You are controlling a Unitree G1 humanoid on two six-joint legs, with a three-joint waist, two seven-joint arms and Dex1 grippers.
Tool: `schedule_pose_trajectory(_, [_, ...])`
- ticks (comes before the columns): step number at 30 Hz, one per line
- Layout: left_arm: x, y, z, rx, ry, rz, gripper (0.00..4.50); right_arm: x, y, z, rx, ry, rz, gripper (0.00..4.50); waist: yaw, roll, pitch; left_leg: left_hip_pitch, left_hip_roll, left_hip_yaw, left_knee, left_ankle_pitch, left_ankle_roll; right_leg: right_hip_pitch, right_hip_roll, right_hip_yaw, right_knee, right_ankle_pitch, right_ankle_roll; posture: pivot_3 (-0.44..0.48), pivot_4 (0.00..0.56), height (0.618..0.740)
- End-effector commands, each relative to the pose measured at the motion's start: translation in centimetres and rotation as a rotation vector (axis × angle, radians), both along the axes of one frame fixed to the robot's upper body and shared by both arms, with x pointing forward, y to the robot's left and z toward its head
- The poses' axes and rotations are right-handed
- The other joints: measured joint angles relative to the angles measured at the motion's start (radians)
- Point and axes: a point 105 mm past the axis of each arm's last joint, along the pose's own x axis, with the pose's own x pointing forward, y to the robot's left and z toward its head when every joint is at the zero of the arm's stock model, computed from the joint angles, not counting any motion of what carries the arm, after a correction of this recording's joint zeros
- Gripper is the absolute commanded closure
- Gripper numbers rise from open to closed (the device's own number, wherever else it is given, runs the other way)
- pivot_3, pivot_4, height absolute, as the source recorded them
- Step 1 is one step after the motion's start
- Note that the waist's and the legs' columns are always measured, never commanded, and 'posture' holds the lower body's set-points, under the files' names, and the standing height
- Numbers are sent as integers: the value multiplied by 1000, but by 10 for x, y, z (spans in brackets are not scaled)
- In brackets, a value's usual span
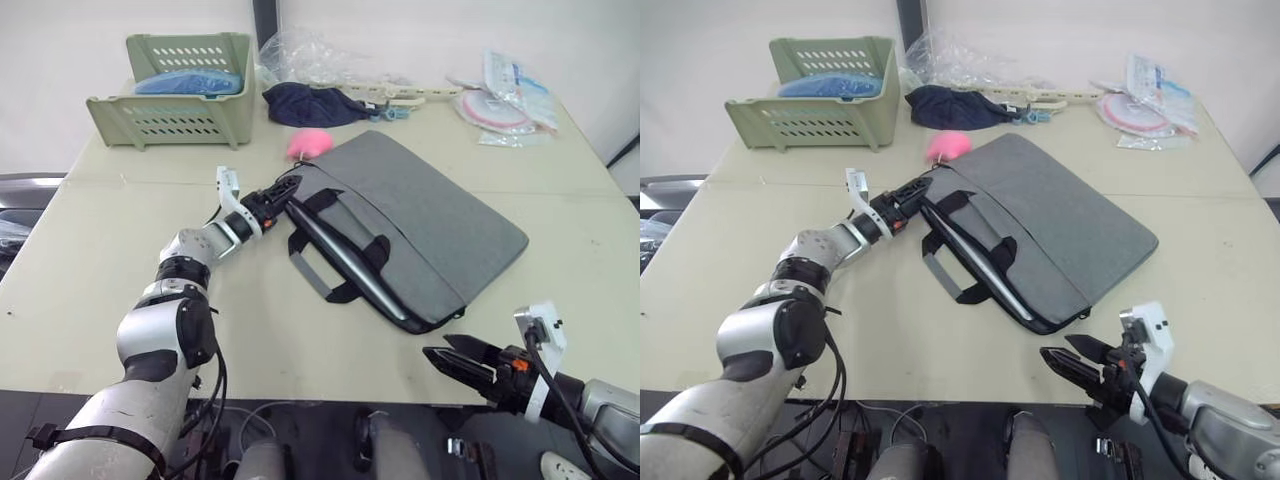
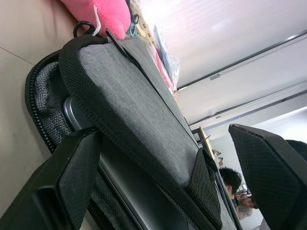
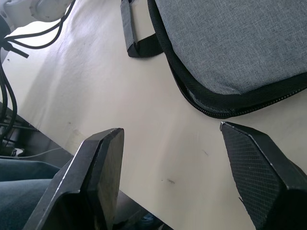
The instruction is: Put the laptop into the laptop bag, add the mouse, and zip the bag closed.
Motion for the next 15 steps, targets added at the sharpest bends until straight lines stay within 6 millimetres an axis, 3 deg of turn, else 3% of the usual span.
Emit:
schedule_pose_trajectory(1, [4, -2, 18, -8, -51, 3, 0, 2, 4, 6, 7, -28, 6, 956, 0, 0, 0, 0, 0, 0, 0, 0, 0, 0, 0, 0, 0, 0, 0, 0, 150, 740])
schedule_pose_trajectory(15, [7, 4, 26, -38, -79, 43, 0, 1, -5, -1, 13, 0, -47, 956, 14, -1, 0, 0, 0, 0, 0, 0, 0, 0, 0, 0, 0, 0, 0, 0, 150, 740])
